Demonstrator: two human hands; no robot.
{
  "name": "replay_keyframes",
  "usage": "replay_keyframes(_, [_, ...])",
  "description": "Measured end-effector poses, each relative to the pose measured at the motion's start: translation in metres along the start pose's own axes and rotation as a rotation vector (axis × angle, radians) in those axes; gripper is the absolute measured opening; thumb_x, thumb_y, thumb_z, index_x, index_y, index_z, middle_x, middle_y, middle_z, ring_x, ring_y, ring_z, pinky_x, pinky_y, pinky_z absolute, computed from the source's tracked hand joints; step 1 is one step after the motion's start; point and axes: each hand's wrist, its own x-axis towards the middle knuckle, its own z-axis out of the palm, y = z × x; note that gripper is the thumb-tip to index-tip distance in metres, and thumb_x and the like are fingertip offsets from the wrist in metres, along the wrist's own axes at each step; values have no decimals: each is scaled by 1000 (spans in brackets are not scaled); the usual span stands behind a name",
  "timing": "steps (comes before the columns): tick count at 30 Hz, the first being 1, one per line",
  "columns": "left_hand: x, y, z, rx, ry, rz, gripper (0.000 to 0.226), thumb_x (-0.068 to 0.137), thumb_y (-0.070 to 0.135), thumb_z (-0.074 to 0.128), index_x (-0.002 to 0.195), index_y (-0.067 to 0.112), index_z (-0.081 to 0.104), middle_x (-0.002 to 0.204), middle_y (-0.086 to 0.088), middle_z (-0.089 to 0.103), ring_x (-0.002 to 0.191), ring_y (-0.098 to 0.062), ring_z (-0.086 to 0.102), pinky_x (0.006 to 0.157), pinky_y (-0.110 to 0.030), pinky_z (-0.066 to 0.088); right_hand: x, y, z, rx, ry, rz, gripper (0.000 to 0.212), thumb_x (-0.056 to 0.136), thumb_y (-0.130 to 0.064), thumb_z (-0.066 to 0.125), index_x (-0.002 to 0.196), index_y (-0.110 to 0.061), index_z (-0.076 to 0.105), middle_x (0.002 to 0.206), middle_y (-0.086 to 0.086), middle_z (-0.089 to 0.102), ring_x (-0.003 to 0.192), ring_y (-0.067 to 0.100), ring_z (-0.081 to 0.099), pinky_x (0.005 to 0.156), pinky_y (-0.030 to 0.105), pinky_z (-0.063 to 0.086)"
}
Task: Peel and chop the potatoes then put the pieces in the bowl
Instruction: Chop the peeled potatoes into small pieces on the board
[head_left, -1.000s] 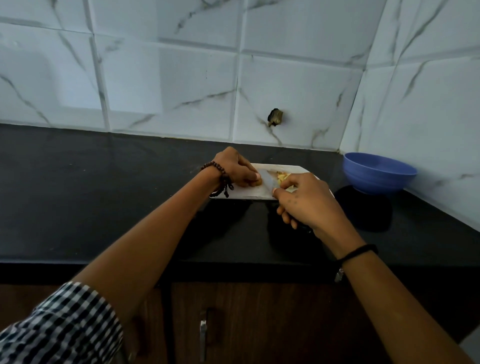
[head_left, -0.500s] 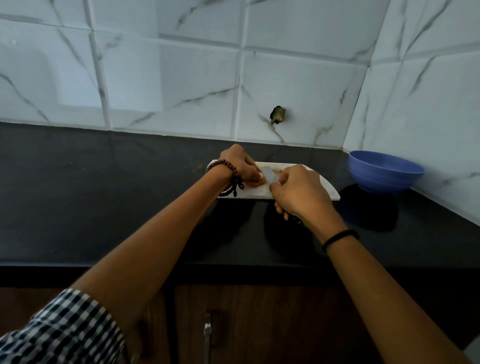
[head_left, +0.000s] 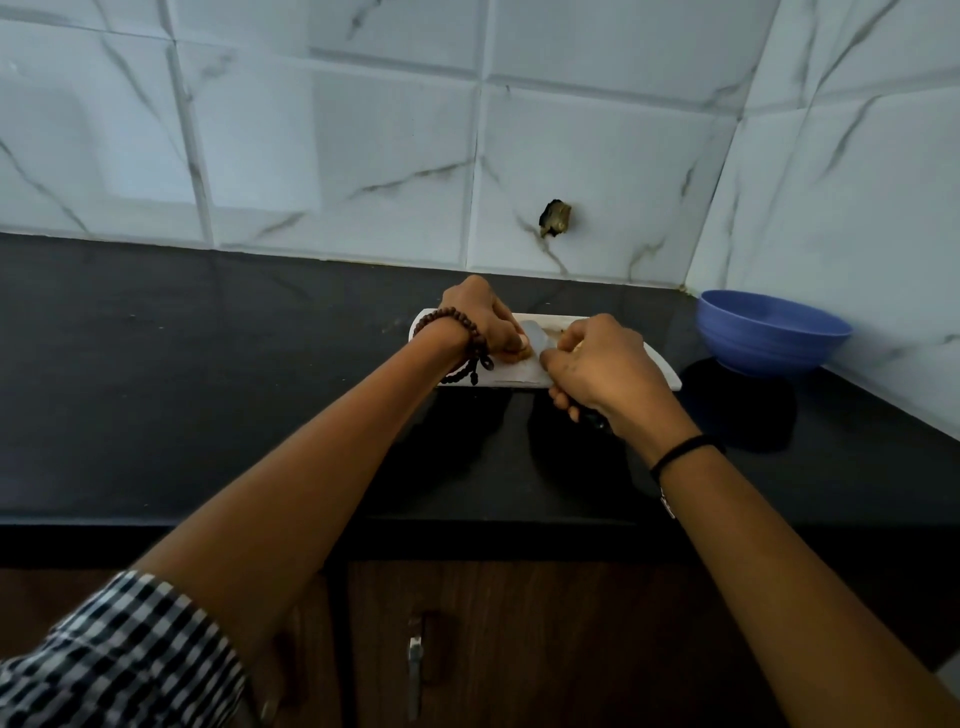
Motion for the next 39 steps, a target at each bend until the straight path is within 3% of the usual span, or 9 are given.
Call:
replay_keyframes(5, [-2, 2, -1, 15, 3, 6, 19, 73, 18, 82, 91, 12, 79, 90, 1, 73, 90, -8, 64, 78, -18, 50, 9, -2, 2, -18, 18, -12, 34, 100, -36, 55, 86, -6, 63, 56, 7, 69, 46, 20, 61, 55, 35, 58])
replay_keyframes(10, [-4, 3, -1, 23, 5, 0, 18, 74, 18, 81, 90, 12, 79, 92, 0, 74, 92, -9, 65, 79, -19, 51, 13, -1, 1, 52, 9, 23, 31, 97, -30, 60, 75, -8, 64, 49, 5, 65, 40, 18, 56, 49, 32, 52])
replay_keyframes(15, [-3, 3, 2, 15, 30, -13, 18, 72, 18, 83, 89, 11, 79, 90, -1, 74, 90, -8, 64, 79, -18, 51, 9, 1, 4, 35, 25, -29, 34, 99, -31, 56, 78, -5, 64, 53, 8, 67, 43, 20, 58, 63, 41, 58])
replay_keyframes(18, [-2, 3, 3, 21, 28, -26, 17, 72, 17, 83, 87, 11, 79, 91, -1, 74, 92, -9, 64, 83, -22, 54, 5, 3, 4, 43, 21, -26, 31, 99, -30, 56, 82, -6, 63, 52, 7, 66, 43, 20, 58, 53, 36, 56])
replay_keyframes(22, [-2, 2, 3, 38, 46, -21, 15, 71, 17, 83, 85, 13, 79, 87, 1, 74, 89, -7, 64, 76, -18, 51, -2, 4, 2, 16, 8, -44, 19, 96, -22, 61, 81, -10, 61, 49, 5, 64, 39, 17, 56, 48, 29, 47])
replay_keyframes(29, [-3, 3, 3, 40, 42, -17, 18, 70, 18, 83, 87, 13, 79, 88, 0, 74, 86, -7, 63, 72, -17, 49, -11, -2, 2, -83, 13, -90, 19, 98, -26, 57, 89, -10, 57, 59, 8, 66, 26, 5, 48, 29, 14, 32])
replay_keyframes(33, [-3, 3, 3, 19, 35, -15, 20, 70, 18, 84, 89, 11, 79, 89, -1, 74, 88, -9, 65, 76, -19, 53, -15, -2, 0, -147, 8, -132, 17, 96, -21, 58, 83, -9, 59, 56, 8, 67, 30, 6, 52, 34, 15, 36])
replay_keyframes(39, [-3, 3, 3, 25, 32, 5, 22, 72, 18, 82, 92, 10, 78, 91, -2, 74, 86, -9, 65, 75, -20, 54, -16, -6, 0, -239, 6, -144, 14, 97, -22, 58, 95, -8, 60, 70, 9, 67, 43, 14, 60, 51, 27, 53])
